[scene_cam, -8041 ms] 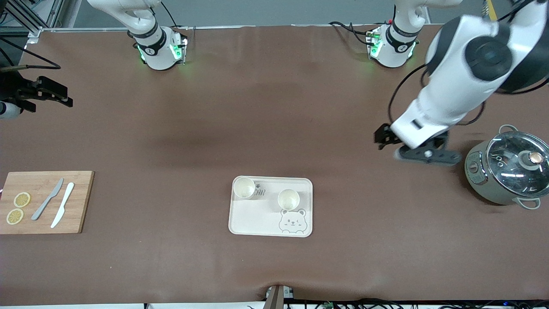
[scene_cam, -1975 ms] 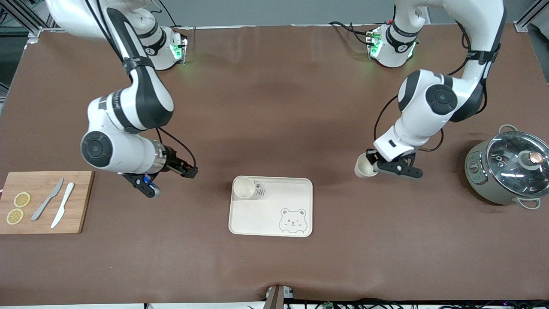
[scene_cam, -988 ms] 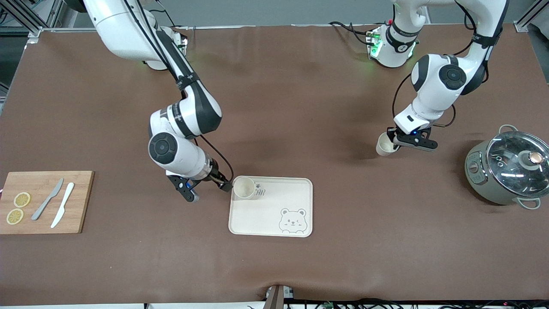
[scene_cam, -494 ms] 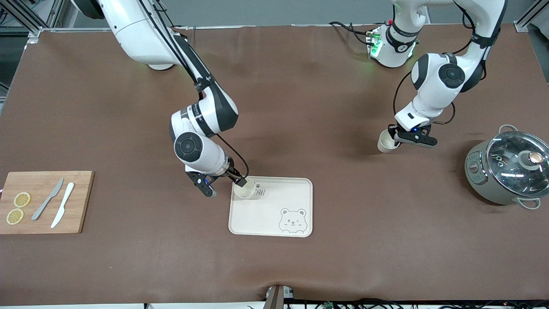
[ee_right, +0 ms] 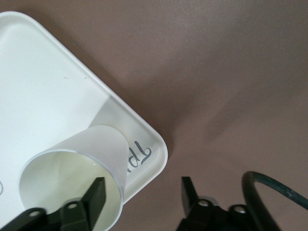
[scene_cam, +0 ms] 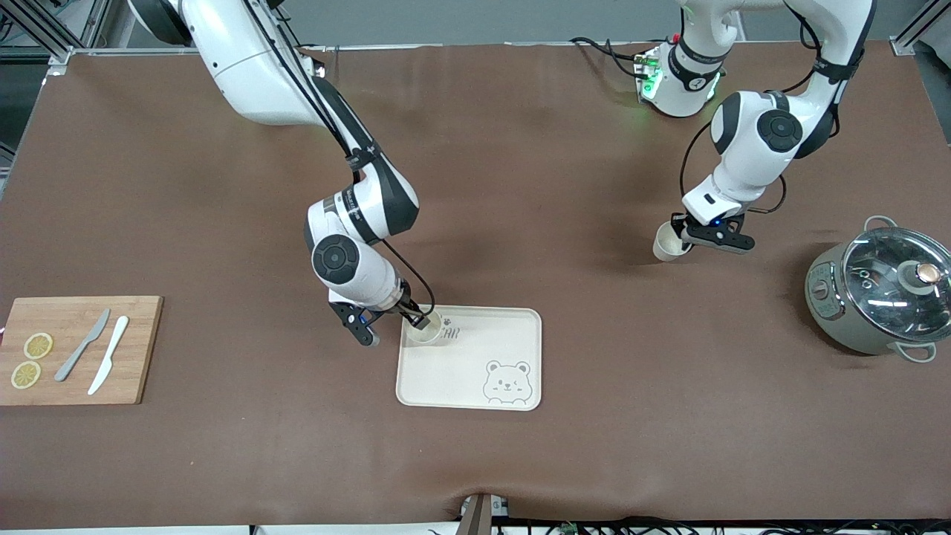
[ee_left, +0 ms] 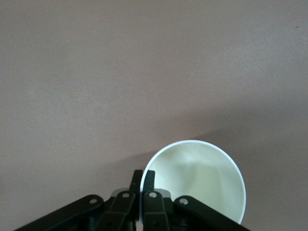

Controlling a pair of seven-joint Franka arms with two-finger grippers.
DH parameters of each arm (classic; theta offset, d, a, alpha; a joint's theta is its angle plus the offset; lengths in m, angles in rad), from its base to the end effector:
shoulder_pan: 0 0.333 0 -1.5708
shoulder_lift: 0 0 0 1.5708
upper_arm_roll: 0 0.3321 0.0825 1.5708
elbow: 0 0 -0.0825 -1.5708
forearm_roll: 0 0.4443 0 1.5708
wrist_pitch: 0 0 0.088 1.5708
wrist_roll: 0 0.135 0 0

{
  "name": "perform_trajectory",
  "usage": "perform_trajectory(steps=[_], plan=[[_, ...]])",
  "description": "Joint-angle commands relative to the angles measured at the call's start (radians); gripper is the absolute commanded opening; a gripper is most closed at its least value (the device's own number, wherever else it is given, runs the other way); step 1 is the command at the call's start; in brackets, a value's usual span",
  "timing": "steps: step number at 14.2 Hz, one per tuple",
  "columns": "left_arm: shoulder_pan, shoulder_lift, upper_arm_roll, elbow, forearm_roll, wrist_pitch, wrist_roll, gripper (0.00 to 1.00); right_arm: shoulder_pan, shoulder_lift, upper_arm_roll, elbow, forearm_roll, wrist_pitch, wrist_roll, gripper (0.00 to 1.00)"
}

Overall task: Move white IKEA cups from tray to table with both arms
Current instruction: 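Lower the cup onto the table while the right gripper grasps the other cup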

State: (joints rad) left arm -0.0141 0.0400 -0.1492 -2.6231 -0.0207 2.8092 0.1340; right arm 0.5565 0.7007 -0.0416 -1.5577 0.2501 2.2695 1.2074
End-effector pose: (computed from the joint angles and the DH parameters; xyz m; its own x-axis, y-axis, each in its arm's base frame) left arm 0.4739 -0.0781 0.1846 0.9512 -0.2715 0.1466 -0.2738 -0.9618 -0.0041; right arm 0.6569 0.3889 0.1826 0.6610 -0.7344 -0.1544 -0.7481 -0.6609 -0.0591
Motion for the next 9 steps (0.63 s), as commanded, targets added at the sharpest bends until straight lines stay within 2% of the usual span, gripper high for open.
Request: perform_trajectory(steps=[1,2,4,5,6,9], plan=[[0.013,0.021,-0.023,-0.014,-0.030,0.071,0.015,0.00,0.008,0.014,-0.006,0.028,0.003,0.001,0.034,0.28],[0.010,0.044,-0.023,-0.011,-0.031,0.099,0.015,0.00,0.008,0.014,-0.006,0.028,0.005,-0.001,0.037,0.21],[0.011,0.082,-0.030,-0.009,-0.031,0.150,0.015,0.00,0.000,0.016,-0.006,0.034,0.008,0.008,0.037,0.16],[0.011,0.099,-0.036,-0.008,-0.031,0.173,0.012,0.00,-0.003,0.016,-0.004,0.039,0.009,0.010,0.041,0.11],[0.013,0.109,-0.041,-0.005,-0.031,0.179,0.012,0.00,-0.004,0.016,-0.004,0.047,0.009,0.009,0.066,0.00],[0.013,0.110,-0.043,0.000,-0.033,0.179,0.012,0.00,-0.009,0.014,-0.004,0.060,0.011,0.007,0.066,0.00]])
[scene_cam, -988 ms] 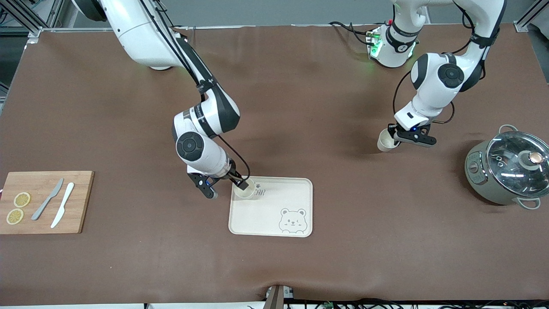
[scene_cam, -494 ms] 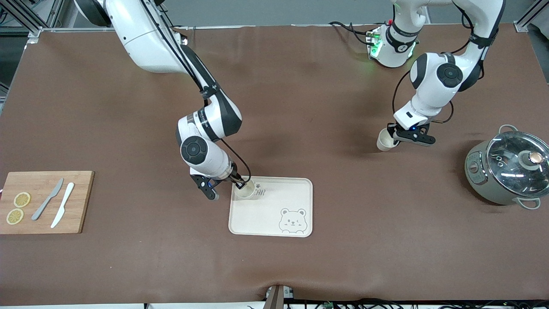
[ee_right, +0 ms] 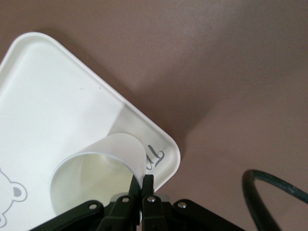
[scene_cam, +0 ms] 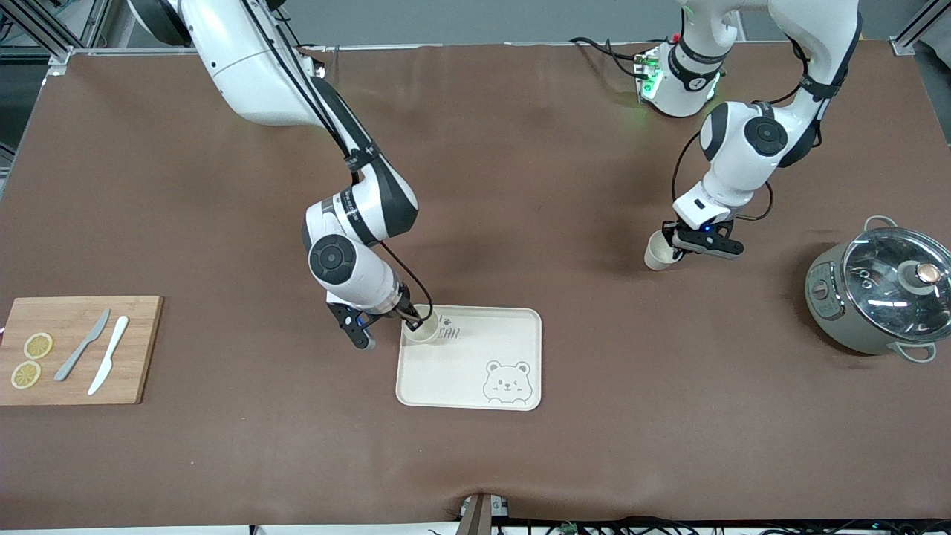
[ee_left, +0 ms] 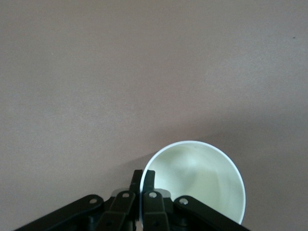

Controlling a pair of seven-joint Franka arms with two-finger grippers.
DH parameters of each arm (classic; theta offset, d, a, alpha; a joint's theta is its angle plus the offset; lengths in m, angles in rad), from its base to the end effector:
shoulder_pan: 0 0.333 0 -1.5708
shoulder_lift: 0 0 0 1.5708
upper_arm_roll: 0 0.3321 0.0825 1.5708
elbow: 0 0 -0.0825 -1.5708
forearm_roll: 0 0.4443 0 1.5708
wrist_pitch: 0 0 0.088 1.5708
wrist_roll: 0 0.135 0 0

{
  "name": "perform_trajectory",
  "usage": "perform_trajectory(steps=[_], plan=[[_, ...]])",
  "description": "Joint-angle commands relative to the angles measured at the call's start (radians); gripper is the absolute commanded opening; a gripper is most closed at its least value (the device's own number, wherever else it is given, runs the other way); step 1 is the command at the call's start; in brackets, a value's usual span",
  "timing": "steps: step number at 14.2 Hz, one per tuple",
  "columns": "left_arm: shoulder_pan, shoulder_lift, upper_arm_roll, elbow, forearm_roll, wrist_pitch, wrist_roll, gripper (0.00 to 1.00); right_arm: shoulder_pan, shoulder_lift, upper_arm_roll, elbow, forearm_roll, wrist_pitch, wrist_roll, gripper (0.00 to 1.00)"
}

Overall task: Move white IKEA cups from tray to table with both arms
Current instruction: 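Carry the second cup toward the cutting board with the right gripper and lower it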

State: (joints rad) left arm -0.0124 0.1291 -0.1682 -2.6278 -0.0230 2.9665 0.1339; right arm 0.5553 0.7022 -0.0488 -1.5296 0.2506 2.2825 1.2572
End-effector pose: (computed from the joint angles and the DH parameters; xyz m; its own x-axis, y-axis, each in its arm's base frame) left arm 0.4741 -0.0882 0.1580 0.9370 -0.2780 0.2114 -0.2848 -0.9586 0.0020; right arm 0.6695 0.3894 0.1965 0.6221 -0.7694 -0.1448 -0.7826 -0.6160 -0.0892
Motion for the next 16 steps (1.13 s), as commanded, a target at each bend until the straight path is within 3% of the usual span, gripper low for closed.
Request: perform_trajectory(steps=[1,2,4,8,11,12,16], plan=[[0.011,0.021,-0.027,0.006,-0.031,0.022,0.012,0.00,-0.014,0.011,0.003,0.055,0.013,-0.017,0.017,0.00],[0.011,0.021,-0.037,0.009,-0.031,0.022,0.012,0.10,-0.020,0.008,0.003,0.071,0.013,-0.020,0.014,0.00],[0.014,0.021,-0.040,0.014,-0.034,0.022,0.010,0.43,-0.040,-0.001,0.004,0.074,0.012,-0.041,-0.016,0.00],[0.019,0.021,-0.039,0.029,-0.034,0.020,0.016,0.70,-0.121,-0.070,0.023,0.042,0.012,-0.188,-0.228,0.00],[0.029,0.021,-0.039,0.034,-0.034,0.019,0.019,0.88,-0.175,-0.154,0.021,-0.045,0.012,-0.267,-0.407,0.00],[0.032,0.020,-0.039,0.034,-0.034,0.017,0.021,1.00,-0.193,-0.176,0.021,-0.076,0.012,-0.276,-0.444,0.00],[0.034,0.009,-0.039,0.035,-0.035,0.006,0.019,1.00,-0.297,-0.257,0.013,-0.185,0.001,-0.325,-0.704,0.00]])
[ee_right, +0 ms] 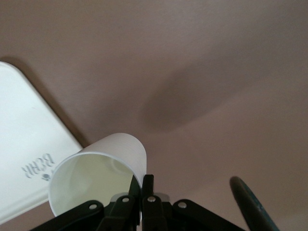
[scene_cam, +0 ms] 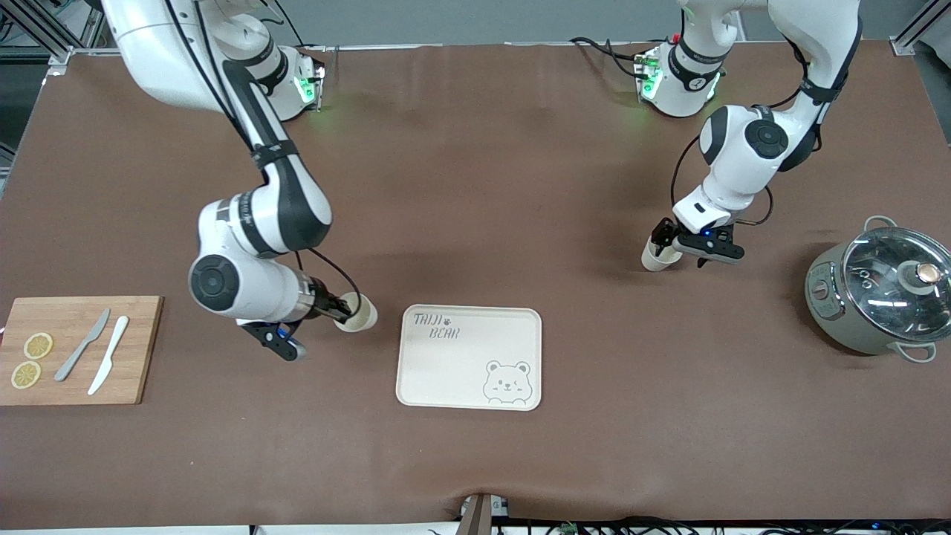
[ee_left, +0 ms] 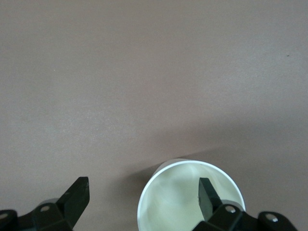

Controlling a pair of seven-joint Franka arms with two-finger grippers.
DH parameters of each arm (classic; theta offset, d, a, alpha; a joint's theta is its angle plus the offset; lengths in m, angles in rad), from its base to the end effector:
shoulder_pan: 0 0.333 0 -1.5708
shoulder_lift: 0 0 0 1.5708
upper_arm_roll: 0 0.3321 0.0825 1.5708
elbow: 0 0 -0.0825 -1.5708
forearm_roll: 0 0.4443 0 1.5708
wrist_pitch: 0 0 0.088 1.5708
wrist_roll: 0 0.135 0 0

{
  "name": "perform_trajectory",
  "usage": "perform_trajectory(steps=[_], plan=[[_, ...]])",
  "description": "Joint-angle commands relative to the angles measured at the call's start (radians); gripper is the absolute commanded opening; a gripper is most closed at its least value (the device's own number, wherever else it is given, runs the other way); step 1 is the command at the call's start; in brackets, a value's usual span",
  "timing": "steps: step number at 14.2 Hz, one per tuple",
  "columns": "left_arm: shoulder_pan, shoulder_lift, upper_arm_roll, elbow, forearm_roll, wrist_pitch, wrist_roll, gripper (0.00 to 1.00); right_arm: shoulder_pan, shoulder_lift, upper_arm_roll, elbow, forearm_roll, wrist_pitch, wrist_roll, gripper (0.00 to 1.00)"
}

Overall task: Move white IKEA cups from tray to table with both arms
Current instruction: 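Carry the second cup toward the cutting board with the right gripper and lower it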

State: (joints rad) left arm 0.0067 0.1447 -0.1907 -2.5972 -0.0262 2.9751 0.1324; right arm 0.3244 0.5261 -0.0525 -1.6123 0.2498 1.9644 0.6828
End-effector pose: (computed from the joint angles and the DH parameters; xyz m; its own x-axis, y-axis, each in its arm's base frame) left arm 0.4869 -0.0927 0.1628 0.9326 -0.2733 0.2356 -0.2828 -0.9592 0.0065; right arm 0.6884 0.2187 0.2635 0.8399 -0.4791 -0.2551 -0.5018 -0.8645 -0.0283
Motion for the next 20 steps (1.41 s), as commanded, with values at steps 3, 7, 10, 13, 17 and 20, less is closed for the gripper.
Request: perform_trajectory(steps=[3,7,10,13,17,20], plan=[[0.015,-0.049,-0.016,0.028,-0.032,-0.098,0.021,1.00,-0.079,-0.112,-0.061,-0.179,-0.024,-0.002,-0.309,0.00],[0.029,-0.125,-0.018,0.063,-0.034,-0.235,0.019,1.00,-0.088,-0.109,-0.167,-0.202,-0.027,0.001,-0.610,0.00],[0.030,-0.171,-0.016,0.123,-0.055,-0.364,0.018,1.00,-0.093,-0.103,-0.223,-0.204,-0.030,0.010,-0.736,0.00],[0.030,-0.206,-0.016,0.179,-0.064,-0.477,0.009,1.00,-0.094,-0.095,-0.256,-0.213,-0.030,0.039,-0.824,0.00],[0.030,-0.214,-0.013,0.311,-0.064,-0.657,-0.013,1.00,-0.108,-0.069,-0.273,-0.268,-0.030,0.140,-0.896,0.00],[0.029,-0.211,-0.013,0.434,-0.064,-0.809,-0.059,1.00,-0.129,-0.058,-0.276,-0.300,-0.030,0.189,-0.937,0.00]])
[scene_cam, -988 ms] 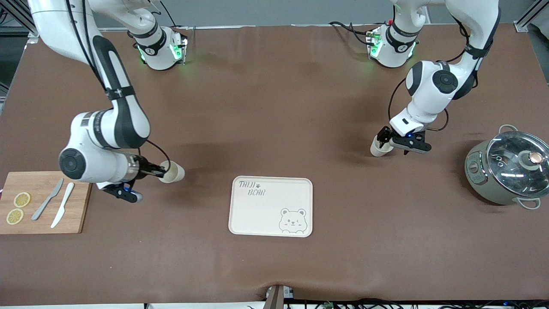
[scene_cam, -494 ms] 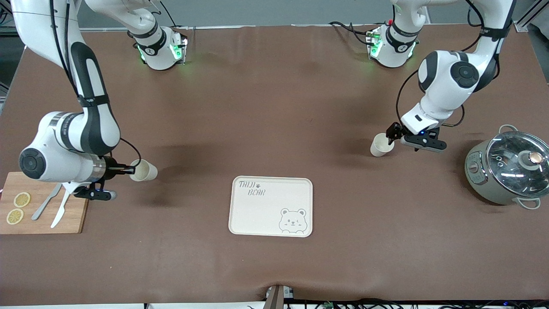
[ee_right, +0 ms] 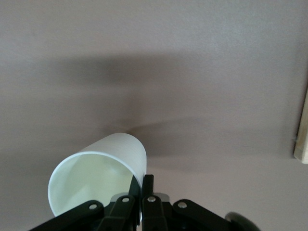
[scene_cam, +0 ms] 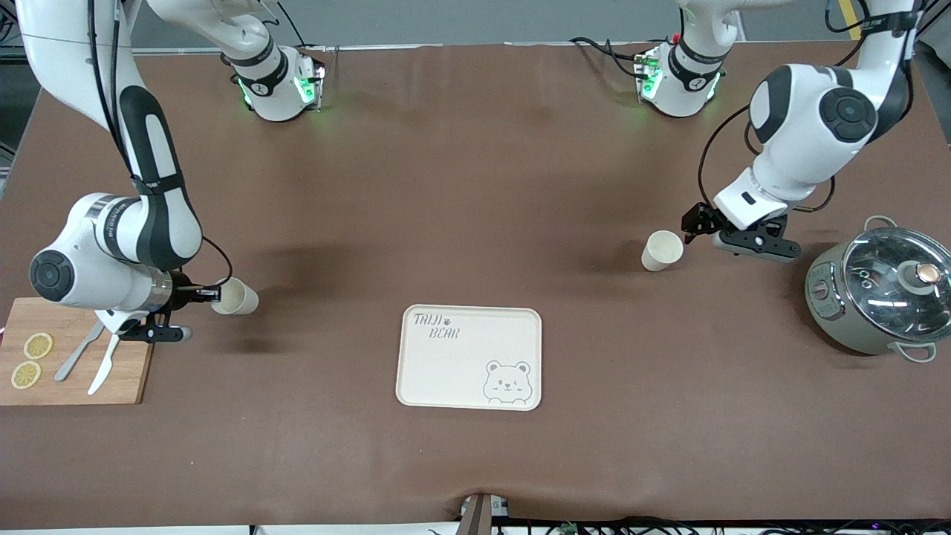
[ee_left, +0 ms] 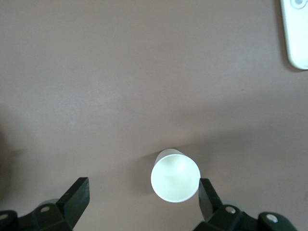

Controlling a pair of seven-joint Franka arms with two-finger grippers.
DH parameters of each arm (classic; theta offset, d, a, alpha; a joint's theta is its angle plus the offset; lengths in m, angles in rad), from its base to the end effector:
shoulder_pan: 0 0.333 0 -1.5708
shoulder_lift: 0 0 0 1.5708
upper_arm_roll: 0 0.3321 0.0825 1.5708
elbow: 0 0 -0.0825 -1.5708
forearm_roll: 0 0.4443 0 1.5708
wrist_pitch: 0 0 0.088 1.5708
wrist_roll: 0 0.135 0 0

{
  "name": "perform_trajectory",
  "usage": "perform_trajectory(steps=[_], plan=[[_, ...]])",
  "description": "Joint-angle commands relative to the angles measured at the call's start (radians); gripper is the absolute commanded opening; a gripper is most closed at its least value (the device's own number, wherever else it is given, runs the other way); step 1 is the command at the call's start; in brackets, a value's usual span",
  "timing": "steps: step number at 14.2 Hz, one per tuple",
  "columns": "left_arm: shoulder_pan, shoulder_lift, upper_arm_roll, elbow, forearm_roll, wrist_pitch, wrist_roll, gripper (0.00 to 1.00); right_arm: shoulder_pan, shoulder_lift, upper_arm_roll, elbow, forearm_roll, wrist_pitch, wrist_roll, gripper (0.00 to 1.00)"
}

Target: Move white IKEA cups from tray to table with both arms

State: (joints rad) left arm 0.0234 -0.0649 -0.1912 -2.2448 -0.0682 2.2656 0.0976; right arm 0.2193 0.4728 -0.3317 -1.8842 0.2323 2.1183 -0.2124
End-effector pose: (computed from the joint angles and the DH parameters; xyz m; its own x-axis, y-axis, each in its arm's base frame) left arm 0.5631 -0.0987 0.3556 0.9716 -0.2198 0.0876 -0.2236 -0.9741 0.0352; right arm 0.6527 -0.0553 0.1980 0.9805 -0.0171 -0.1957 -0.0299 -0.9976 -0.0628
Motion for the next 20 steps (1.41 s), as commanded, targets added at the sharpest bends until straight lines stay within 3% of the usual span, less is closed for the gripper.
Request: perform_trajectory(steps=[1,5,6,7,9,12,15,17,20], plan=[[0.012,0.000,-0.013,0.121,-0.022,-0.145,-0.035,1.00,-0.028,-0.005,0.003,-0.044,-0.013,0.063,-0.042,0.00],[0.004,0.025,-0.016,0.302,-0.010,-0.294,-0.099,1.00,-0.028,-0.005,0.005,-0.067,-0.010,0.080,-0.041,0.00],[0.003,0.042,-0.016,0.348,-0.009,-0.325,-0.108,1.00,-0.026,-0.003,0.005,-0.066,-0.007,0.080,-0.038,0.07],[0.003,0.057,-0.016,0.384,-0.009,-0.357,-0.110,1.00,-0.026,-0.002,0.005,-0.066,-0.005,0.081,-0.038,0.27],[-0.002,0.069,-0.016,0.424,-0.007,-0.386,-0.139,1.00,-0.023,0.000,0.005,-0.062,0.001,0.072,-0.019,1.00],[-0.010,0.069,-0.017,0.450,-0.001,-0.408,-0.164,1.00,-0.012,-0.006,0.006,-0.047,-0.004,0.028,-0.015,1.00],[-0.008,0.068,-0.017,0.459,0.004,-0.409,-0.168,1.00,0.005,-0.008,0.003,0.038,-0.013,-0.198,-0.013,1.00],[-0.008,0.066,-0.017,0.472,0.004,-0.413,-0.170,1.00,0.008,-0.010,-0.001,0.075,-0.024,-0.242,0.008,1.00],[-0.017,0.065,-0.014,0.478,0.005,-0.422,-0.171,1.00,-0.017,0.007,-0.004,0.257,-0.077,-0.430,0.005,1.00]])
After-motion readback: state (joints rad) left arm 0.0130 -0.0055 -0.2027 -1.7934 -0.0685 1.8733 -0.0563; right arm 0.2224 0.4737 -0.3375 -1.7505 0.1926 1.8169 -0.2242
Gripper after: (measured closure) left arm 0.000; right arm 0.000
